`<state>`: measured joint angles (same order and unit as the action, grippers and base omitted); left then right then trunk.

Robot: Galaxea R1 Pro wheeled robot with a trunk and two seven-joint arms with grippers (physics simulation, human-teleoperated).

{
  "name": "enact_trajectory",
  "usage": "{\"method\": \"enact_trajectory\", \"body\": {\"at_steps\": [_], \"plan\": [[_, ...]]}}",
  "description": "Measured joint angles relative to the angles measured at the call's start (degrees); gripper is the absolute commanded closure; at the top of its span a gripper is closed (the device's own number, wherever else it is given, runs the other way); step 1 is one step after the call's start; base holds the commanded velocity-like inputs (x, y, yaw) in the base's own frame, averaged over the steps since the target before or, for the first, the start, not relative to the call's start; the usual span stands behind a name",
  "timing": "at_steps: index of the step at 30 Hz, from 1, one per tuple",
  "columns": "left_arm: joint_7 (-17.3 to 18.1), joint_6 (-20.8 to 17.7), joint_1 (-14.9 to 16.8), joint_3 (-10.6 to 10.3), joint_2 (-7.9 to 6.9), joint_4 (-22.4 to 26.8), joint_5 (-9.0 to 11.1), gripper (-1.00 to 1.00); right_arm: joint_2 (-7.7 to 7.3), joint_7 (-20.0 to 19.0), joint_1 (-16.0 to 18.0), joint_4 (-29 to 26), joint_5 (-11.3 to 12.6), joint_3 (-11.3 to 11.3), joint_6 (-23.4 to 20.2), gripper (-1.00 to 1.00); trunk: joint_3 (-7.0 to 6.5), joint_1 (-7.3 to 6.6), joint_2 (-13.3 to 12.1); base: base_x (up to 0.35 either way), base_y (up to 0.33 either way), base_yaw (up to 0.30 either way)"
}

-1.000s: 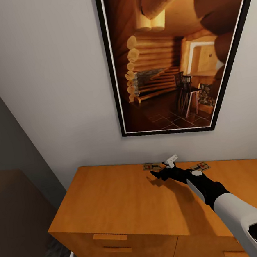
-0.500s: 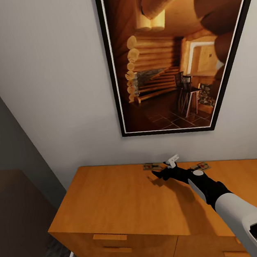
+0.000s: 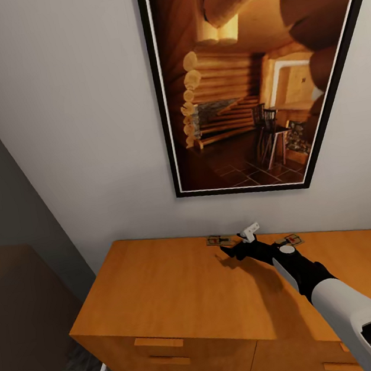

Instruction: Take the four mousetraps from the cabinet in the bathroom and place them on the bathroom floor. Make sure all four end up on the same floor surface, and ensure that at least two of them are either under or directly next to the same bathroom sink.

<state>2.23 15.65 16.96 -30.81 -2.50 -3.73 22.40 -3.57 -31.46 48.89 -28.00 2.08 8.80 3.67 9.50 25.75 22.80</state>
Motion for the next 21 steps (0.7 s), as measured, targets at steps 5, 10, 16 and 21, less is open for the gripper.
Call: {"method": "enact_trajectory", "body": {"at_steps": [5,10,16,21], "plan": [[0.0,0.0,0.0,0.0,-0.02,0.0,0.0,-1.0,-0.02,0.0,0.0,0.0,0.0,0.0,0.0,-1.0,0.0,0.0,0.0,0.0,0.0,0.0],[0.0,0.0,0.0,0.0,-0.01,0.0,0.0,-1.0,-0.01,0.0,0.0,0.1,0.0,0.0,0.0,-1.0,0.0,0.0,0.0,0.0,0.0,0.0],[0.0,0.0,0.0,0.0,-0.02,0.0,0.0,-1.0,0.03,0.0,0.0,0.1,0.0,0.0,0.0,-1.0,0.0,0.0,0.0,0.0,0.0,0.0],[0.0,0.0,0.0,0.0,0.0,0.0,0.0,-1.0,0.03,0.0,0.0,0.1,0.0,0.0,0.0,-1.0,0.0,0.0,0.0,0.015,0.0,0.0]]}}
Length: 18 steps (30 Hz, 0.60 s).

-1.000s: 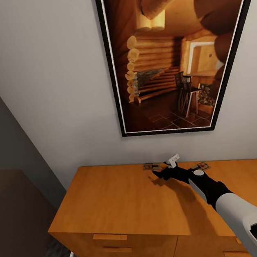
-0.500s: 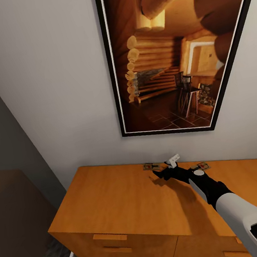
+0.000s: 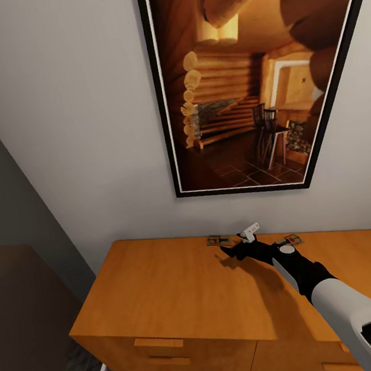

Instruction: Take the four mousetraps from the cabinet in the bathroom and place them on the bathroom floor. Make sure all four end up on the same floor surface, and ensure that at least two of them are either under or directly next to the same bathroom sink.

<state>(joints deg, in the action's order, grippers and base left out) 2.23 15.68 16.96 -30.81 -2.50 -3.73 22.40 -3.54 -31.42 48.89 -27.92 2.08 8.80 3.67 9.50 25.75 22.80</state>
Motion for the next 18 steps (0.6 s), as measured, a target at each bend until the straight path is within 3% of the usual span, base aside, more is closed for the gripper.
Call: {"method": "enact_trajectory", "body": {"at_steps": [18], "plan": [[0.0,0.1,0.0,0.0,0.0,0.0,0.0,-1.0,0.0,0.0,0.0,0.1,0.0,0.0,0.0,-1.0,0.0,0.0,0.0,0.017,0.0,0.0]]}}
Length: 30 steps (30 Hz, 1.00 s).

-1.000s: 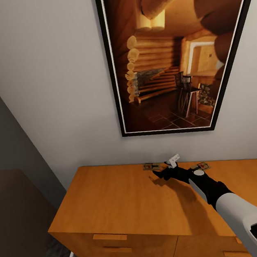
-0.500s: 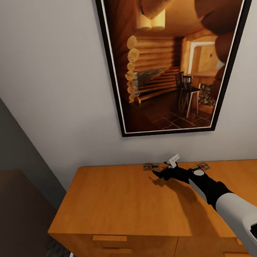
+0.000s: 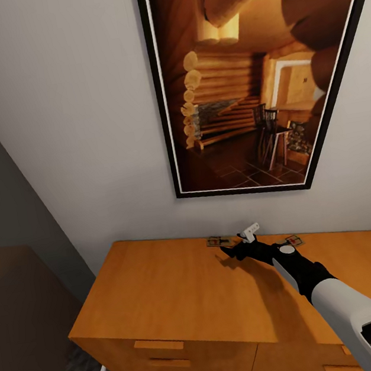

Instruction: Take the four mousetraps from the cabinet in the bathroom and place them on the bathroom floor. Make sure all four end up on the same floor surface, and ensure that at least two of them are either under or directly next to the same bathroom sink.

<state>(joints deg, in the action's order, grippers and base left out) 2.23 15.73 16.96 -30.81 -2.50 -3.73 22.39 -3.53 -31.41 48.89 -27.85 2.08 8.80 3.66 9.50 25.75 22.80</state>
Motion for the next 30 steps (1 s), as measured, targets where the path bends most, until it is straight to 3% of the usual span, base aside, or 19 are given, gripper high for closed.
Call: {"method": "enact_trajectory", "body": {"at_steps": [30], "plan": [[0.0,0.0,0.0,0.0,0.0,0.0,0.0,-1.0,0.0,0.0,0.0,0.0,0.0,0.0,0.0,-1.0,0.0,0.0,0.0,0.011,0.0,0.0]]}}
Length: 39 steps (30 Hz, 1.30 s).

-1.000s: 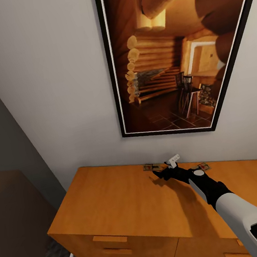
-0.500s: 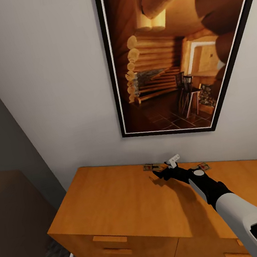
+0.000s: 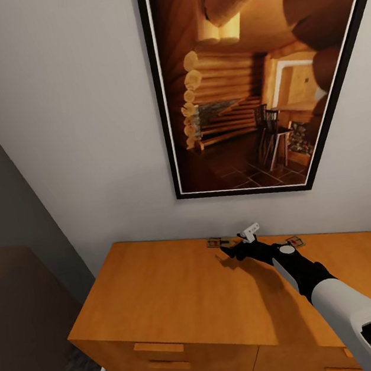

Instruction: Take the four mousetraps from the cabinet in the bathroom and place them on the bathroom floor. Make sure all four end up on the same floor surface, and ensure that at least two of them are either under or directly next to the same bathroom sink.

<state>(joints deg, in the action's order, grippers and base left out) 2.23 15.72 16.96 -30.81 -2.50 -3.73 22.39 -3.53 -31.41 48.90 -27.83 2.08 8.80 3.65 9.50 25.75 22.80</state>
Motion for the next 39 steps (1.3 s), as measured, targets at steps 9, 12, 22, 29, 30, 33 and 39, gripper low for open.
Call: {"method": "enact_trajectory", "body": {"at_steps": [9,12,22,29,30,33,39], "plan": [[0.0,0.0,0.0,0.0,-0.01,0.0,0.0,-1.0,0.0,0.0,0.0,0.0,0.0,0.0,0.0,-1.0,0.0,0.0,0.0,0.006,0.0,0.0],[0.0,0.0,0.0,0.0,-0.03,0.0,0.0,-1.0,0.0,0.0,0.0,0.0,0.0,0.0,0.0,-1.0,0.0,0.0,0.0,0.001,0.0,0.0],[0.0,0.0,0.0,0.0,-0.02,0.0,0.0,-1.0,0.0,0.0,0.0,0.0,0.0,0.0,0.0,-1.0,0.28,0.0,0.0,0.0,0.0,0.0],[0.0,-0.1,0.0,0.0,-0.01,0.0,0.0,-1.0,0.0,0.0,0.0,0.0,0.0,0.0,-0.1,-1.0,0.85,0.01,0.0,0.0,0.0,0.0],[0.0,-0.1,0.0,0.0,-0.02,0.0,0.0,-1.0,0.0,0.0,0.0,0.0,0.0,0.0,-0.1,-1.0,0.94,0.01,0.0,0.0,0.0,0.0],[0.0,-0.1,0.0,0.0,-0.03,0.0,0.1,-1.0,0.0,0.0,0.0,0.0,0.0,0.0,-0.1,-1.0,1.21,0.01,0.0,0.0,0.0,0.0],[0.0,-0.1,0.0,0.0,-0.02,0.0,0.0,-1.0,0.0,0.0,0.0,0.0,0.0,0.0,-0.1,-1.0,1.72,0.01,0.0,0.0,0.0,0.0]]}}
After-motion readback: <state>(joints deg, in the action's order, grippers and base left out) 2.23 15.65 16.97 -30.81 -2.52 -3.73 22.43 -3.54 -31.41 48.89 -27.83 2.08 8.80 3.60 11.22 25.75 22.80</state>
